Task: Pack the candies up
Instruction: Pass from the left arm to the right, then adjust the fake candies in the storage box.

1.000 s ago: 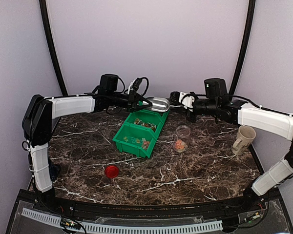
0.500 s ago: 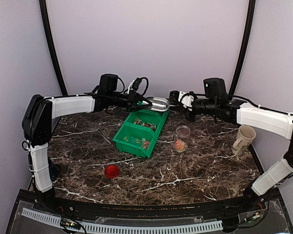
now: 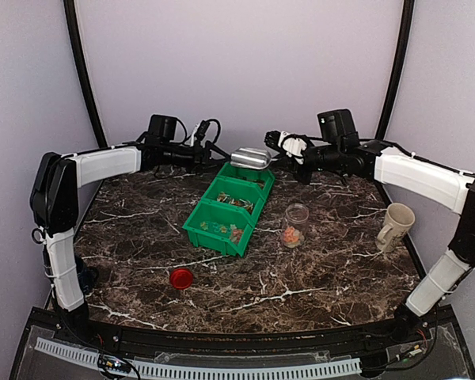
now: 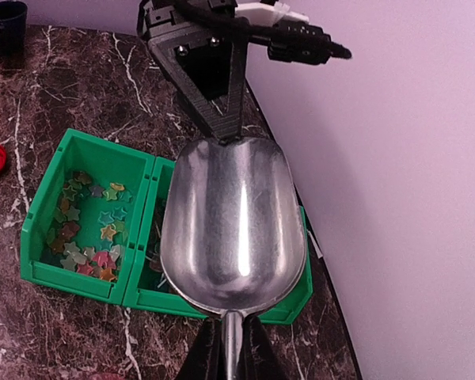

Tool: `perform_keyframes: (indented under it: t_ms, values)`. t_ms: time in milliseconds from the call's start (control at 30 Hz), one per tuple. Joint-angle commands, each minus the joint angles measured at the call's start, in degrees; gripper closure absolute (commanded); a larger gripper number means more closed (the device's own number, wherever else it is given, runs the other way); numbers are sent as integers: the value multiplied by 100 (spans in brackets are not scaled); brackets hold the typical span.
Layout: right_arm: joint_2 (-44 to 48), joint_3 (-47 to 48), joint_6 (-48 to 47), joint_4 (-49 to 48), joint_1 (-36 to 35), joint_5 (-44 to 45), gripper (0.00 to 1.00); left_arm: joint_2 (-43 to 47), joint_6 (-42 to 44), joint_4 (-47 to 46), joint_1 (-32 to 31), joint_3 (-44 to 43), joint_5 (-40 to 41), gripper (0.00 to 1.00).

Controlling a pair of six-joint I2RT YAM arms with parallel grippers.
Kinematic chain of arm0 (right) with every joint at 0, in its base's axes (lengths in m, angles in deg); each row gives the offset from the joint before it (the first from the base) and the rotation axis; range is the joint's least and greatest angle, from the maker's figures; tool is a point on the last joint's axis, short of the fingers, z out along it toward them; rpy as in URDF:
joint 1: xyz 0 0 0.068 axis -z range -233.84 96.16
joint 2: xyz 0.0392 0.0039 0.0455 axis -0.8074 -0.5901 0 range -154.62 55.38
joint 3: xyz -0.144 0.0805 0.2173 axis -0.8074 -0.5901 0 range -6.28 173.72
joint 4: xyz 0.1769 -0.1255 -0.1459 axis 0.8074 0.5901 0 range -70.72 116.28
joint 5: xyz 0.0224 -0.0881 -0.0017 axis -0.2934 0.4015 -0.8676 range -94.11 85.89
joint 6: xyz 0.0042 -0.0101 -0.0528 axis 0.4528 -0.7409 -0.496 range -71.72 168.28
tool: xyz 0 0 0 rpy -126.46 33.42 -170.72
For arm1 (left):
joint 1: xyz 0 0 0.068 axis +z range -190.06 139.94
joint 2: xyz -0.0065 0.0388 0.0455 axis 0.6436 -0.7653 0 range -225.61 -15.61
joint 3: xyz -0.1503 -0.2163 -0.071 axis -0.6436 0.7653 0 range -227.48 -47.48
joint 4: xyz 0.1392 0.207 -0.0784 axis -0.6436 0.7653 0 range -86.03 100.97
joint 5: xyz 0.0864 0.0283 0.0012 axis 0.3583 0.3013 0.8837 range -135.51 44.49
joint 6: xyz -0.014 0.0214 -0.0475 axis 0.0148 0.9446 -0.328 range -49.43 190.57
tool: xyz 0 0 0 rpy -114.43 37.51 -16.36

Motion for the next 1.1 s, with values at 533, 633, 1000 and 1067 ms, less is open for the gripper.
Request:
perform_keyframes:
  t_ms: [533,633,1000,1067]
  values:
    - [-1413,2809,475,2874,-229,1024,100,-550,1934,3050,141,-1306,2609,32]
    - [-1564,2802,440,2986,-268,1077,100,-775,1996,3272,91,-1482,2804,34]
    - [-2137,3029,461,3276,-397,1750,100,-1441,2110,3677,-57,-2237,3418,39]
    - [-2209,3027,445,3286,-417,1874,100,-1567,2133,3731,-66,-2370,3493,41]
